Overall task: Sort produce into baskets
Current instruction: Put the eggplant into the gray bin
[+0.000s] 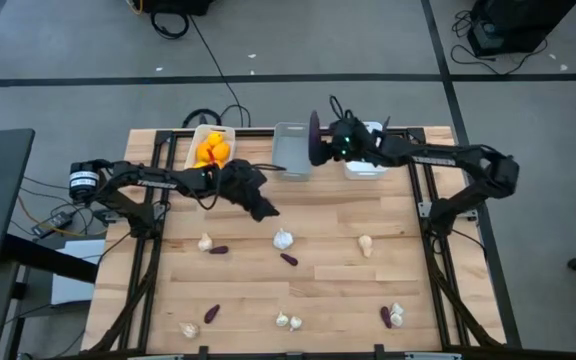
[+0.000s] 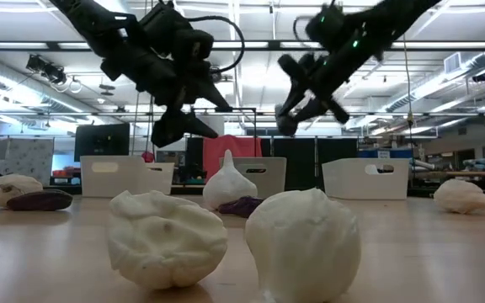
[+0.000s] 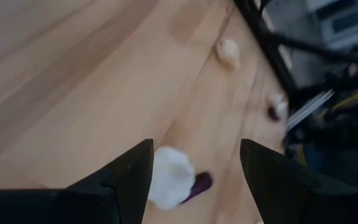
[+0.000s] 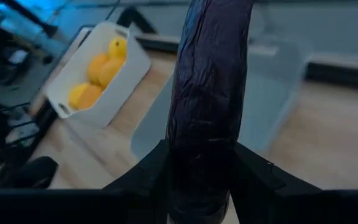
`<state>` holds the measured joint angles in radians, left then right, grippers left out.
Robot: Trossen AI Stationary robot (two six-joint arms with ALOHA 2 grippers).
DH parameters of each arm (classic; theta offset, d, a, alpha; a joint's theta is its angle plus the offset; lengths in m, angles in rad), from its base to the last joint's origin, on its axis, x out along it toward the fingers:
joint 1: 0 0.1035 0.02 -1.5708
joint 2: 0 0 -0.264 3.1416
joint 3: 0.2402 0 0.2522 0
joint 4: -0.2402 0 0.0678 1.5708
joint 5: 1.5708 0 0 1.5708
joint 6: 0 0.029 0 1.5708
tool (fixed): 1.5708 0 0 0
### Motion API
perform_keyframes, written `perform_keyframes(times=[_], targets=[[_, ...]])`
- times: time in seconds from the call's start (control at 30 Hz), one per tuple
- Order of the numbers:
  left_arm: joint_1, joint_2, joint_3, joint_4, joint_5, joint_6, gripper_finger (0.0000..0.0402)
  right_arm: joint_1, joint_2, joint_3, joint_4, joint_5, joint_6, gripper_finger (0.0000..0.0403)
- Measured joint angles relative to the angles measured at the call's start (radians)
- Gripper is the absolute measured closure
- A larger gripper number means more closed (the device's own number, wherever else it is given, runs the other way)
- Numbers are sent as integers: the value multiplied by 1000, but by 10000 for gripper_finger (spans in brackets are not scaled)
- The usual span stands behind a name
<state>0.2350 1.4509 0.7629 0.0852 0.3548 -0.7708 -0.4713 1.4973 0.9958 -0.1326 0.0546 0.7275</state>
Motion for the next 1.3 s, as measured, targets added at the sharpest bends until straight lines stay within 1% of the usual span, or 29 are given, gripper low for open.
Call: perform_keyframes(times=[0.07,0.1,0.2,0.37,0.47,0.53,0.63,0.83,1.0,1.1,1.23,1.3], targets=[[12,0,0,12,3,-57,157,-40,55,0,10,-91,25,263],[21,0,0,15,1,-80,157,-55,82,-1,17,-119,27,263],[37,0,0,19,-3,-107,157,-81,142,-1,65,-150,29,263],[40,0,0,32,-13,-130,157,-107,216,-1,157,-234,41,263],[40,0,0,83,-16,-130,157,-117,240,0,226,-285,63,263],[40,0,0,128,-16,-132,157,-122,252,0,239,-310,73,261],[40,0,1,182,-18,-131,157,-123,252,0,244,-311,76,248],[41,0,2,276,-23,-77,157,-135,251,0,249,-310,55,199],[41,0,28,278,-9,-35,159,-148,244,0,287,-314,29,170],[41,0,45,275,-9,-19,167,-148,224,0,287,-296,39,167],[39,0,71,271,-16,6,185,-148,174,0,289,-276,36,172],[38,-3,92,233,-14,21,194,-143,141,0,283,-275,27,175]])
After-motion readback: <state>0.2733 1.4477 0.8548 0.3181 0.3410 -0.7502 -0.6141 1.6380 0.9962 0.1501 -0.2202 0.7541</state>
